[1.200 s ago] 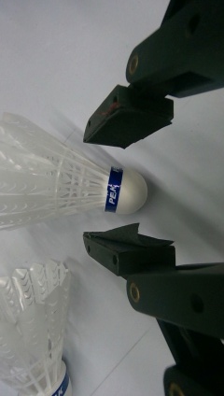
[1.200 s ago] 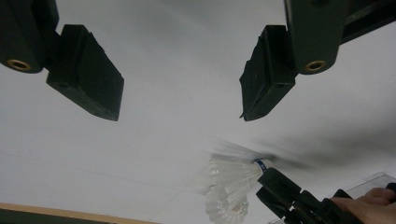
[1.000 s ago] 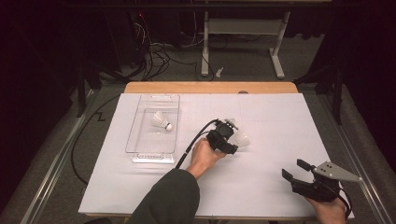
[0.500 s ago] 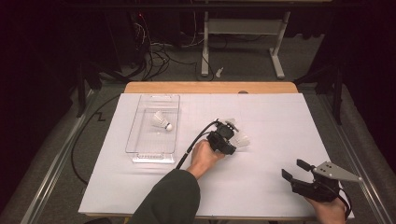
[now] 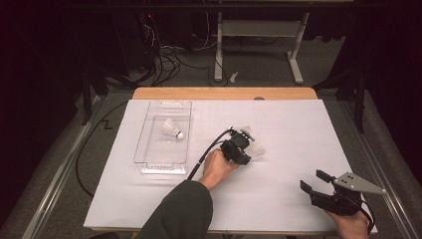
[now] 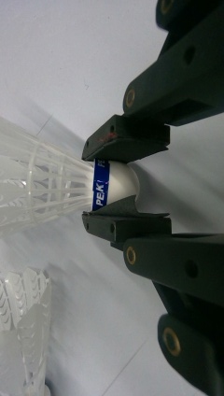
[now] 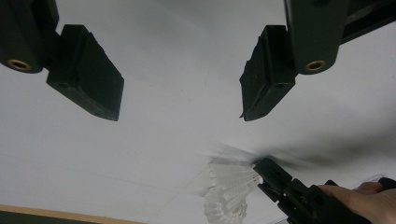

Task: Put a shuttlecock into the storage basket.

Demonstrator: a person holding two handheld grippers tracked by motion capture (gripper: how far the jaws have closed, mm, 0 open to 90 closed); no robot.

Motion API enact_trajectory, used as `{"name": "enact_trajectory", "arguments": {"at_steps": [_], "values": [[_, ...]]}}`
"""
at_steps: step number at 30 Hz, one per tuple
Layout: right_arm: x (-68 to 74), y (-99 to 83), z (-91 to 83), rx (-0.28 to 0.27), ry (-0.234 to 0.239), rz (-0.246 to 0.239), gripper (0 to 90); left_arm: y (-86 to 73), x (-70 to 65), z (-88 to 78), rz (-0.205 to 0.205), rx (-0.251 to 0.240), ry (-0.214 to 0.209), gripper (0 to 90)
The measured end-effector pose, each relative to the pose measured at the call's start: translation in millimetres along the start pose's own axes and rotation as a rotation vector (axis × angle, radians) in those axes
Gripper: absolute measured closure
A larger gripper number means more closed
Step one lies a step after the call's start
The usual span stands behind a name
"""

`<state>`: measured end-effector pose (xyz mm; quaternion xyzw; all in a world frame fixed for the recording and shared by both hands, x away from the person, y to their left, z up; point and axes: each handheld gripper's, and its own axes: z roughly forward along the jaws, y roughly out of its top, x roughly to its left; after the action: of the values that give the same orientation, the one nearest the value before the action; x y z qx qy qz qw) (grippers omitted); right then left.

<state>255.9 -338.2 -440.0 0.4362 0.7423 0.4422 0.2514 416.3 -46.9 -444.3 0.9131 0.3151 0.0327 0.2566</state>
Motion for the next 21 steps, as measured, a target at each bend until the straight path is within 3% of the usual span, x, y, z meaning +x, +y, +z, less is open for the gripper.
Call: {"name": "enact_trajectory", "arguments": {"at_steps": [10,21], "values": [[0.0,0.0,-0.1,0.0,-0.001,0.0,30.5,-0.9,-0.1,-2.4,0.007,0.006,-0.008,65.3],[0.0,0.0,0.0,-0.001,-0.002,-0.001,30.5,-1.4,-0.9,-12.7,0.003,-0.031,-0.023,65.4]]}}
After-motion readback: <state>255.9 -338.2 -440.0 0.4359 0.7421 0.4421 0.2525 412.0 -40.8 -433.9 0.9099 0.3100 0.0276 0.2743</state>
